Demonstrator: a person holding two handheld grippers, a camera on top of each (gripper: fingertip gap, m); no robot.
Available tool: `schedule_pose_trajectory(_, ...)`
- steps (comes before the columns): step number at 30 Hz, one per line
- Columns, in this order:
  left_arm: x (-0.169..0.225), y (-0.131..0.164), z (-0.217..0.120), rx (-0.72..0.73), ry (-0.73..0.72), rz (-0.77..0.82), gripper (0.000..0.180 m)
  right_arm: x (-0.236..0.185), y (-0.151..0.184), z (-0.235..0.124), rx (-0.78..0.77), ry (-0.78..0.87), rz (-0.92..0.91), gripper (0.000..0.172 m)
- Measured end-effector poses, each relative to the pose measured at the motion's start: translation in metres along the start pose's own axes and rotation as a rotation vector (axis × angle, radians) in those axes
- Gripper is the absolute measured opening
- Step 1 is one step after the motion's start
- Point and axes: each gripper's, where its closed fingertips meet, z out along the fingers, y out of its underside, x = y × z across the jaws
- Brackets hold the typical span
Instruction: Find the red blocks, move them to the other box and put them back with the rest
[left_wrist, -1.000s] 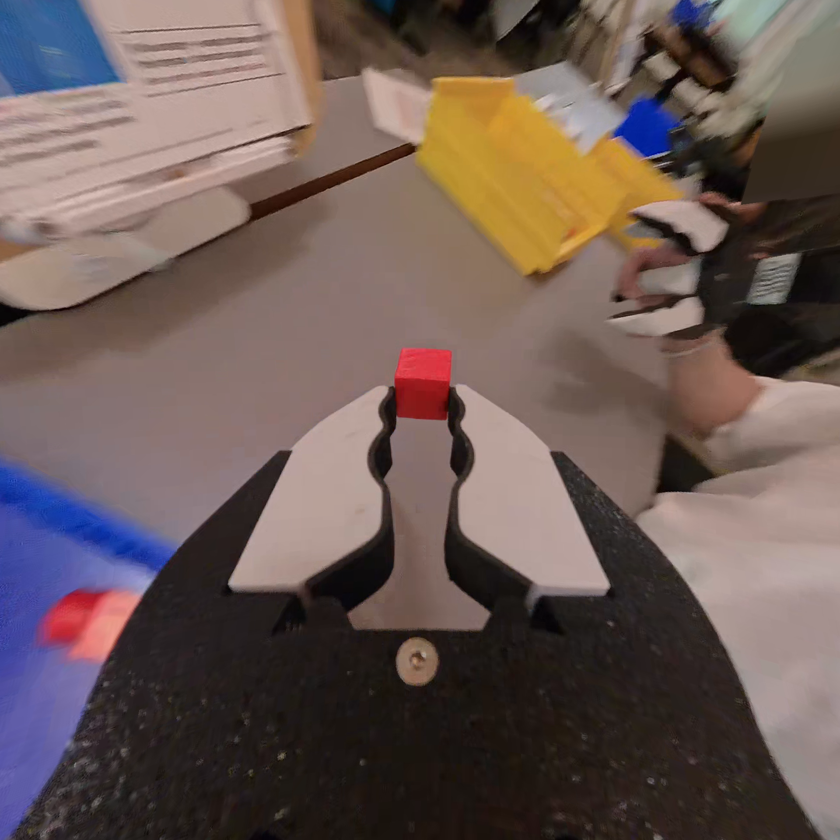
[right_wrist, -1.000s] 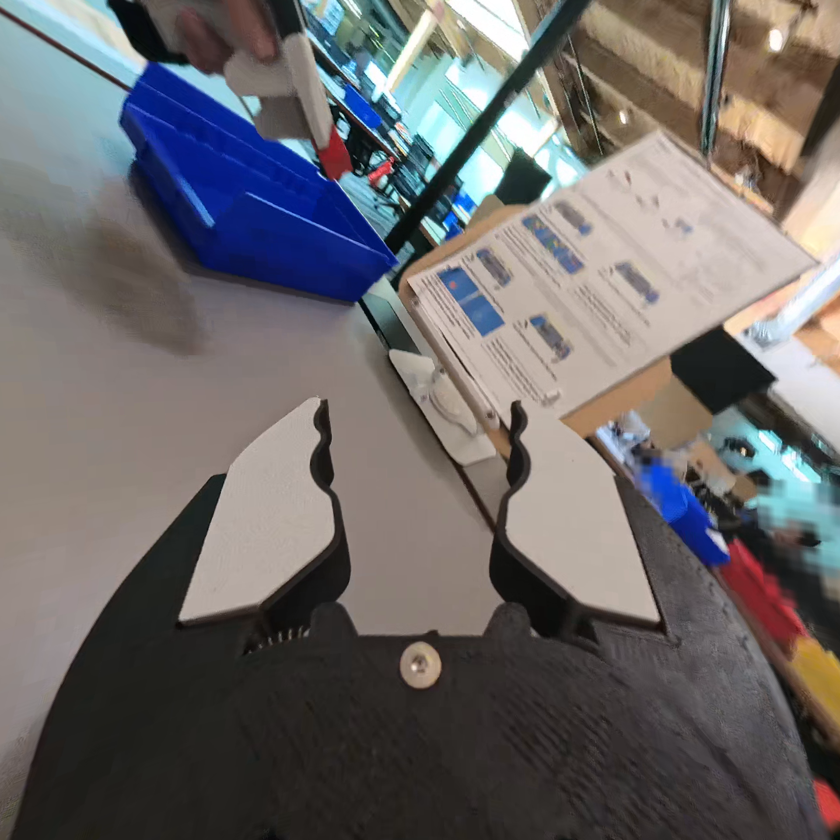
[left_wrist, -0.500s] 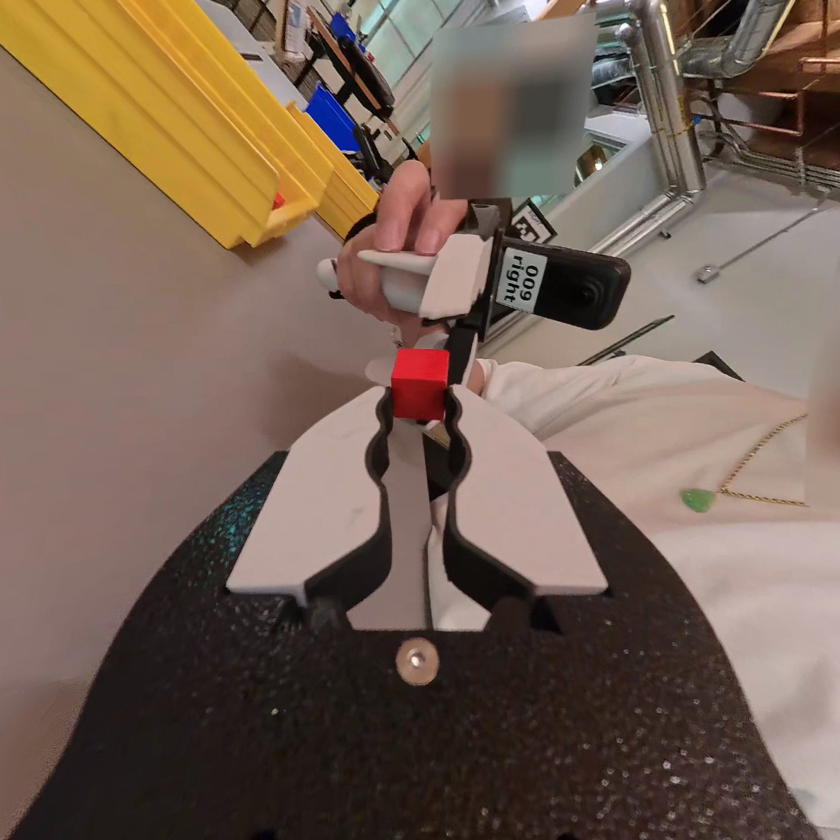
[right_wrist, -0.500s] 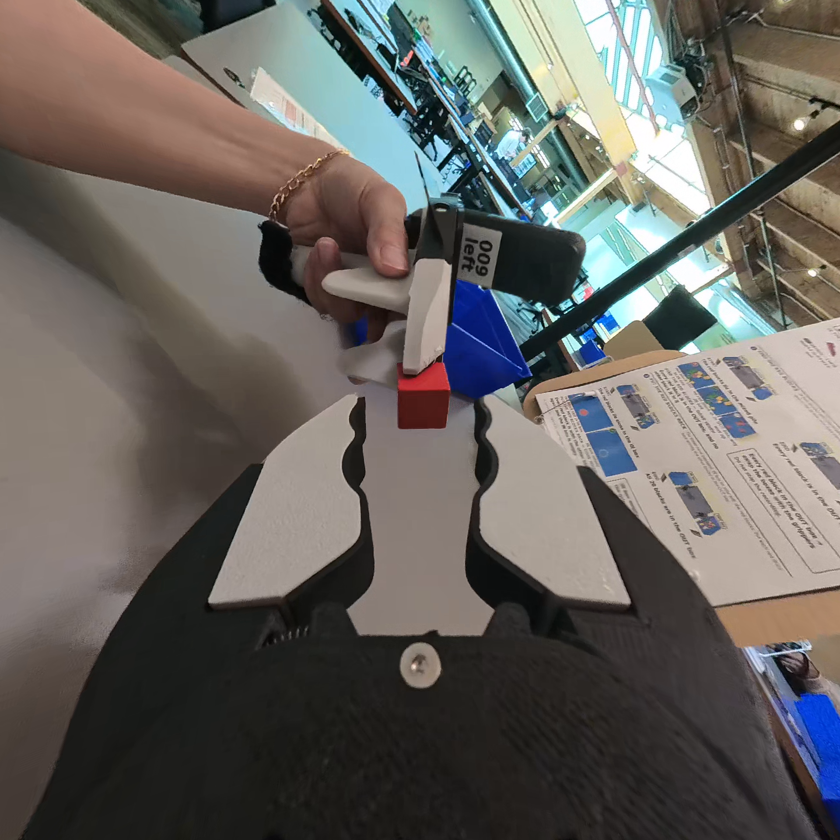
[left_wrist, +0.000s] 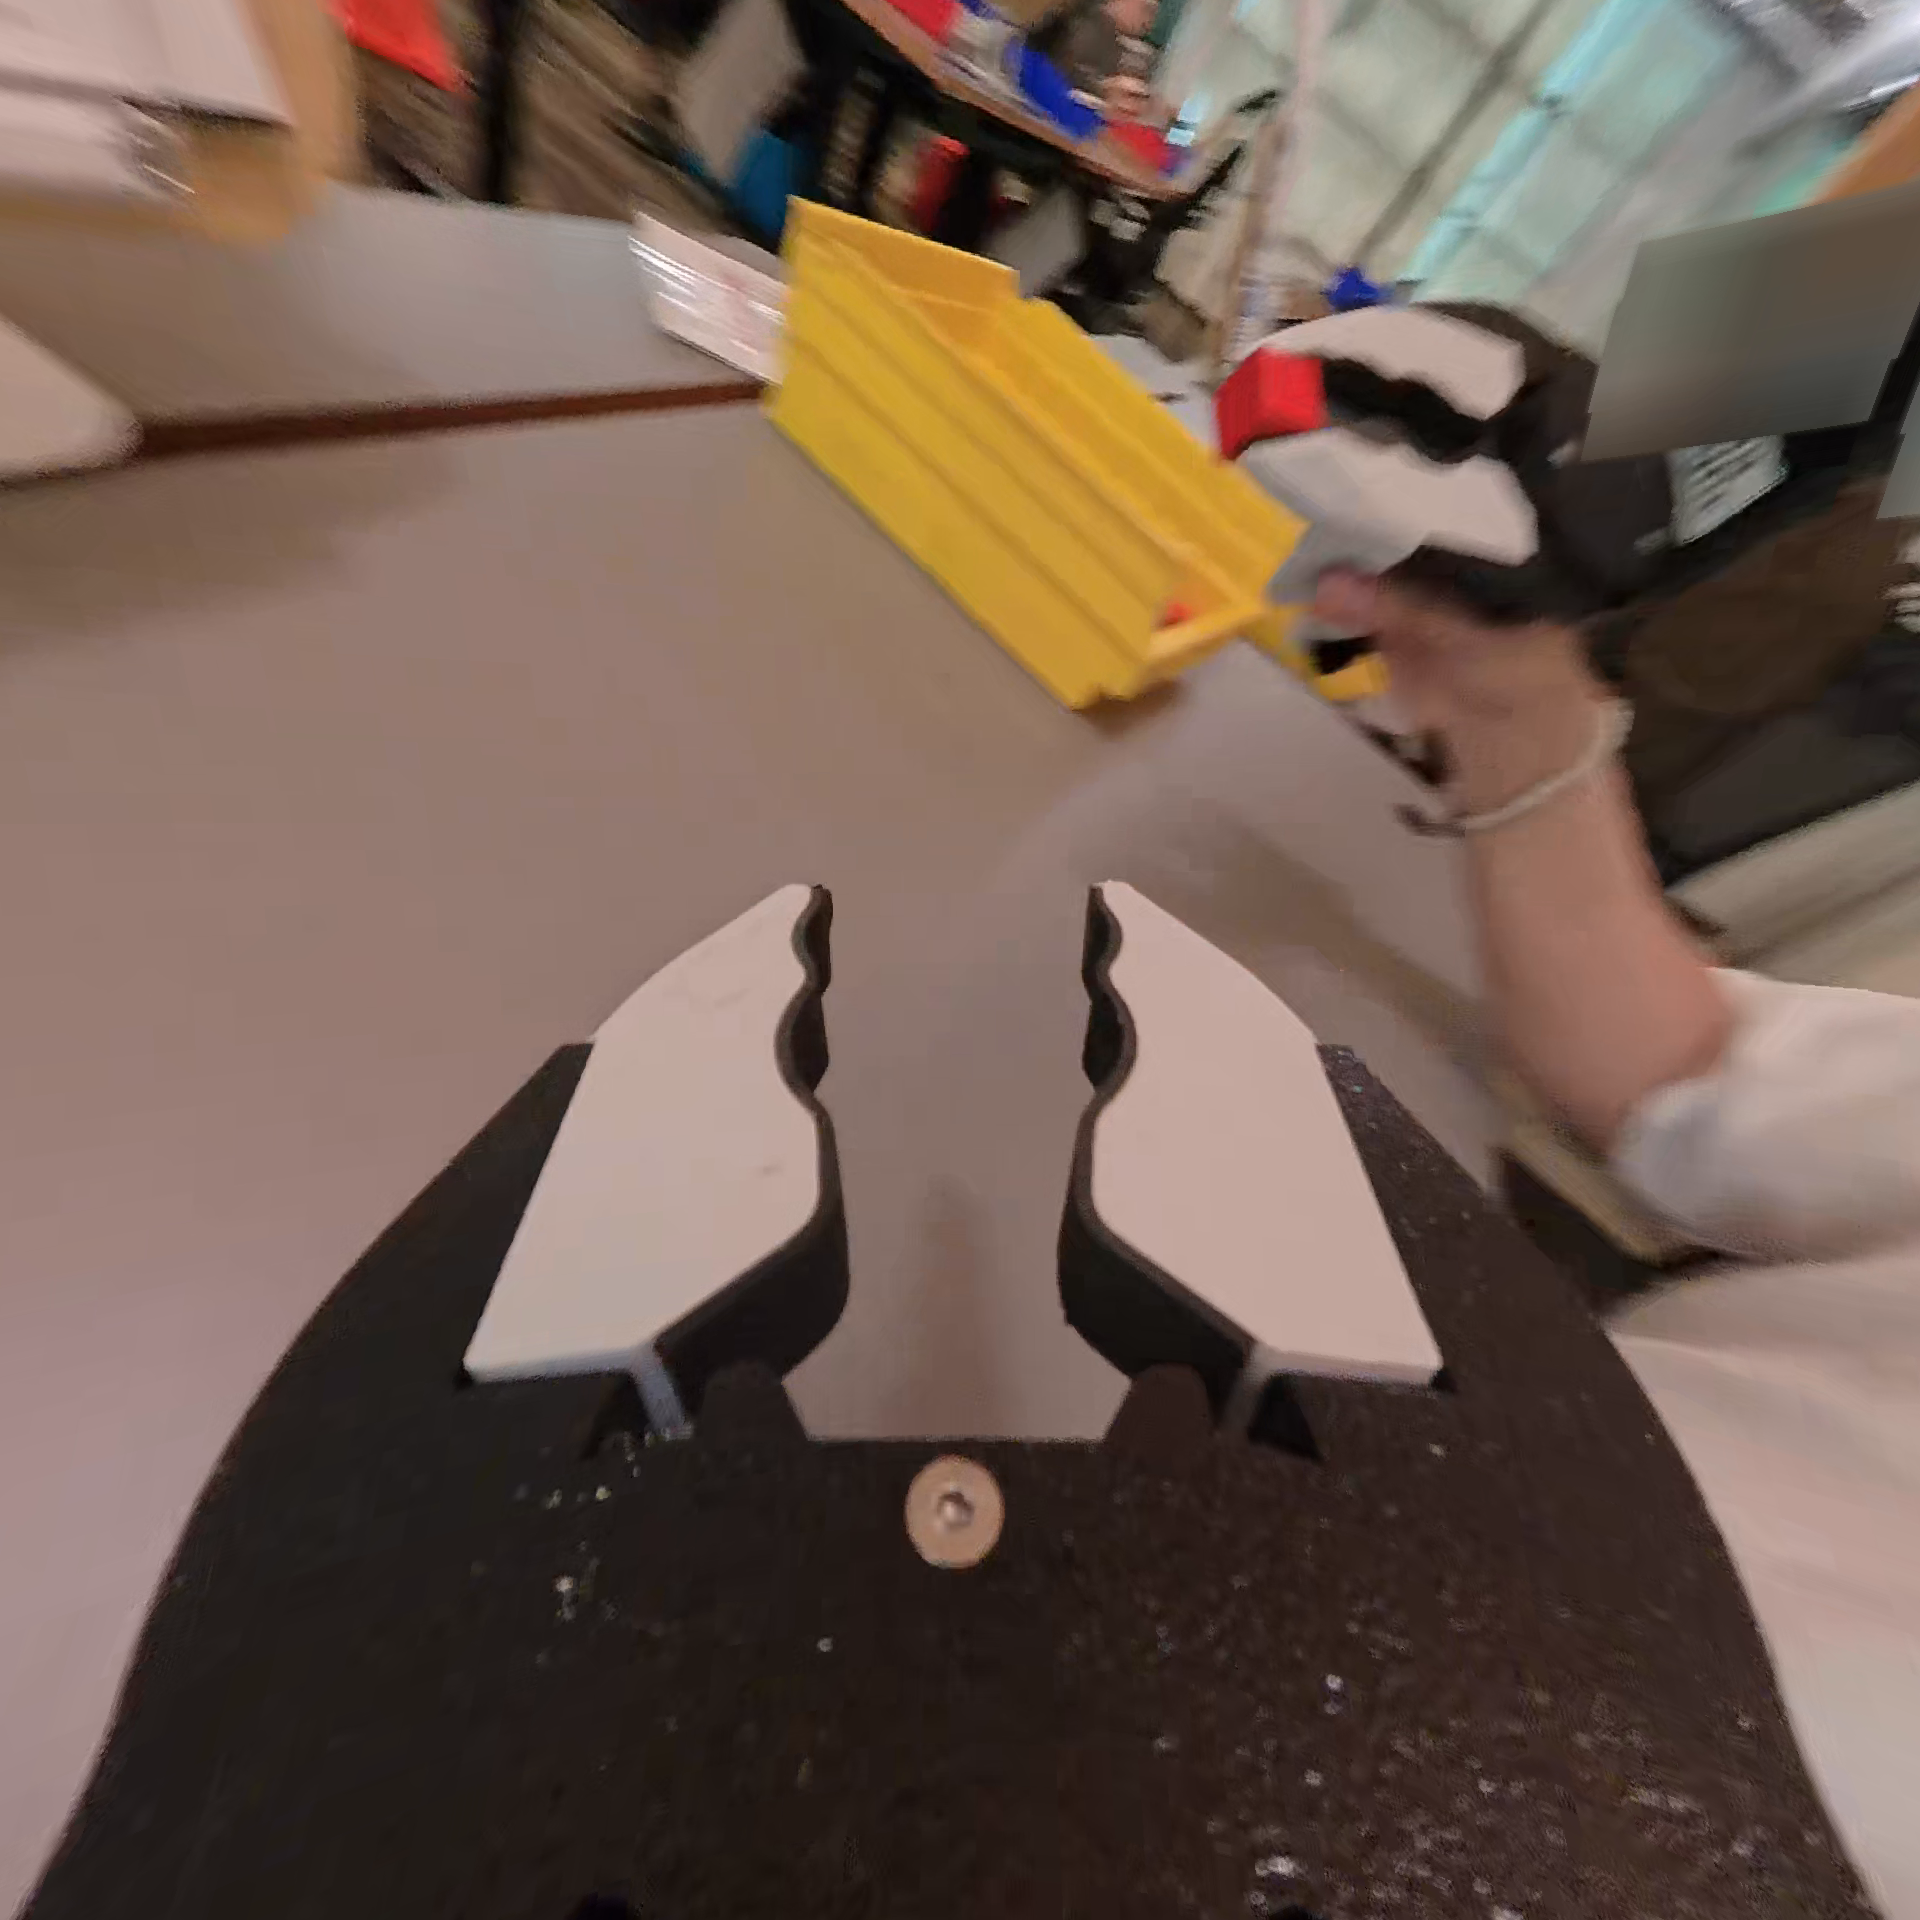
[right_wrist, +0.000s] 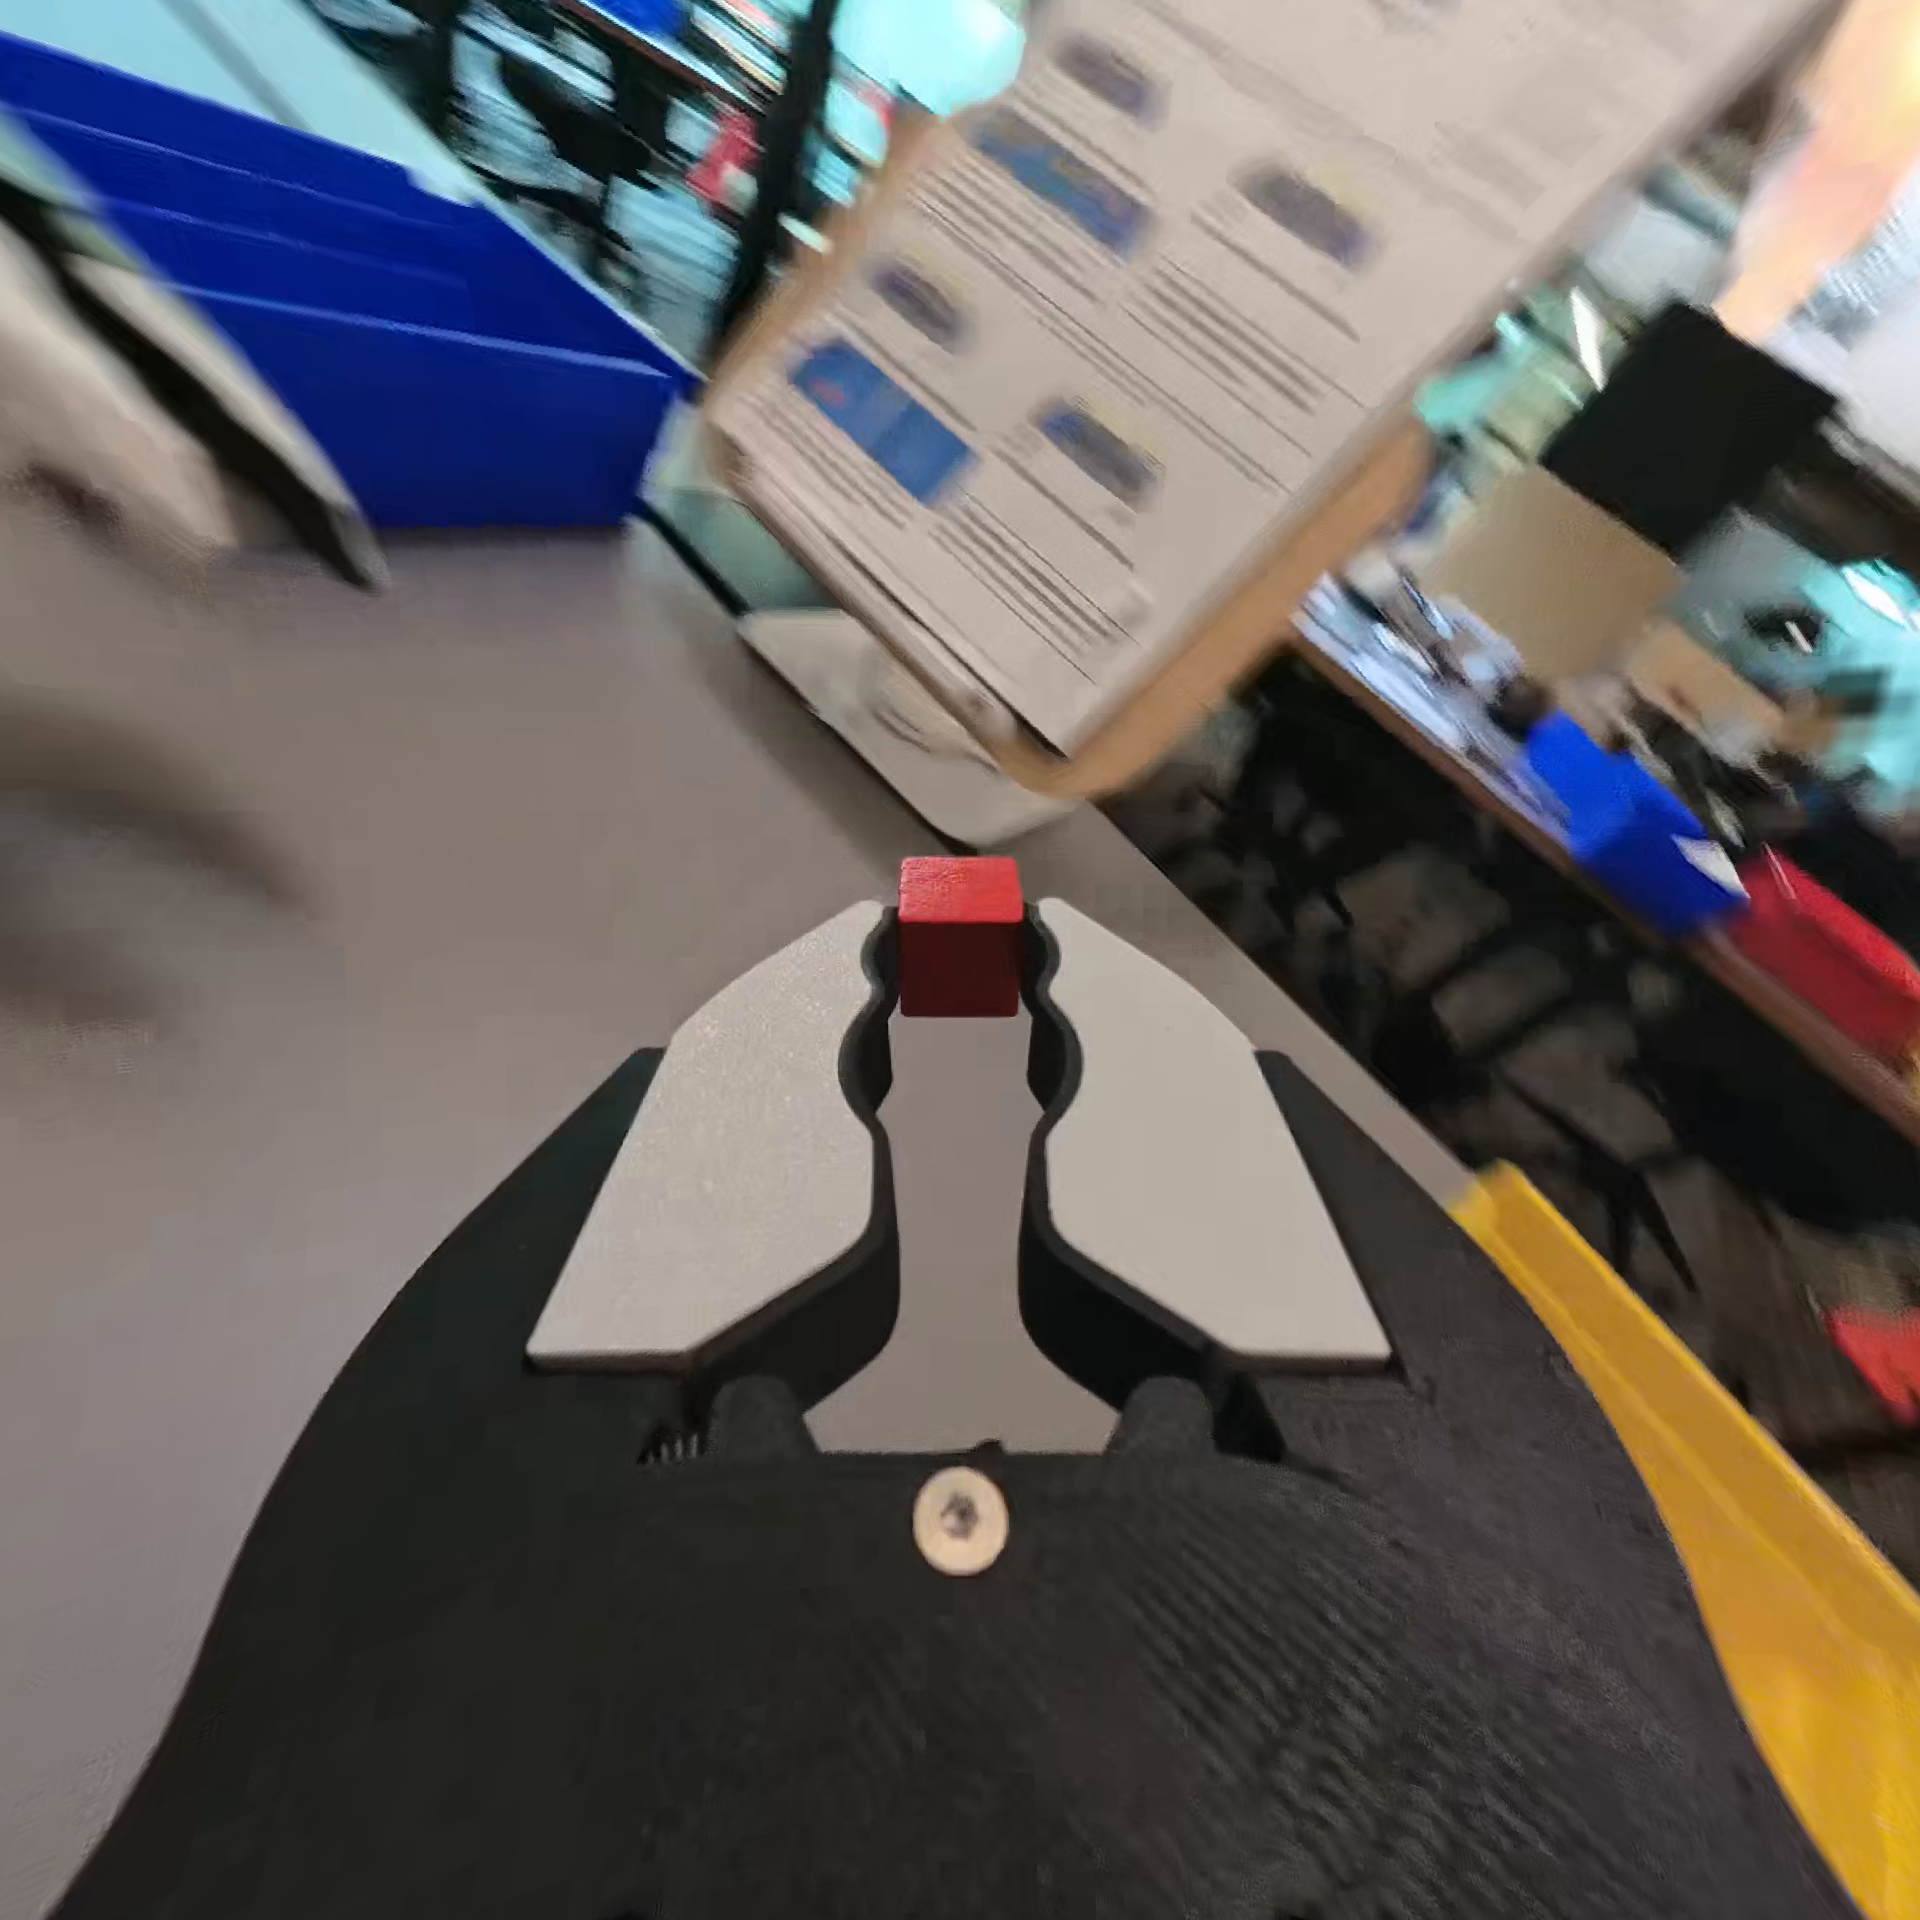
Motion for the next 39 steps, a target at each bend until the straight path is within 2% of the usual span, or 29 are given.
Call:
schedule_pose_trajectory(4, -0.029, 0.0, -0.013, 0.091, -0.215, 0.139, 0.046, 0.104, 0.075, -0.045, -0.288, 0.27, 0.221, 0.022)
schedule_pose_trajectory(7, -0.044, 0.006, -0.019, 0.105, -0.324, 0.201, 0.045, 0.146, 0.124, -0.061, -0.47, 0.318, 0.317, 0.022)
schedule_pose_trajectory(10, -0.05, 0.013, -0.018, 0.053, -0.368, 0.241, 0.047, 0.149, 0.161, -0.054, -0.614, 0.214, 0.411, 0.022)
schedule_pose_trajectory(13, -0.052, 0.021, -0.013, 0.007, -0.39, 0.285, 0.047, 0.138, 0.184, -0.049, -0.734, 0.13, 0.436, 0.022)
schedule_pose_trajectory(19, -0.064, 0.038, -0.009, -0.126, -0.491, 0.426, 0.047, 0.128, 0.199, -0.035, -0.789, 0.095, 0.456, 0.022)
schedule_pose_trajectory(22, -0.063, 0.041, -0.004, -0.147, -0.489, 0.449, 0.048, 0.128, 0.206, -0.029, -0.81, 0.082, 0.477, 0.022)
schedule_pose_trajectory(23, -0.061, 0.042, -0.002, -0.147, -0.478, 0.444, 0.049, 0.129, 0.206, -0.027, -0.804, 0.08, 0.481, 0.022)
schedule_pose_trajectory(25, -0.058, 0.042, 0.0, -0.133, -0.454, 0.419, 0.05, 0.126, 0.201, -0.022, -0.772, 0.06, 0.498, 0.038)
schedule_pose_trajectory(27, -0.057, 0.039, -0.001, -0.109, -0.442, 0.394, 0.051, 0.125, 0.192, -0.022, -0.729, 0.053, 0.511, 0.045)
schedule_pose_trajectory(30, -0.061, 0.035, -0.005, -0.08, -0.452, 0.358, 0.053, 0.137, 0.174, -0.029, -0.66, 0.123, 0.498, 0.045)
schedule_pose_trajectory(33, -0.066, 0.031, -0.011, -0.052, -0.471, 0.322, 0.053, 0.143, 0.141, -0.041, -0.542, 0.201, 0.46, 0.045)
schedule_pose_trajectory(39, -0.082, 0.012, -0.041, 0.037, -0.559, 0.268, 0.053, 0.104, 0.069, -0.058, -0.285, 0.225, 0.297, 0.044)
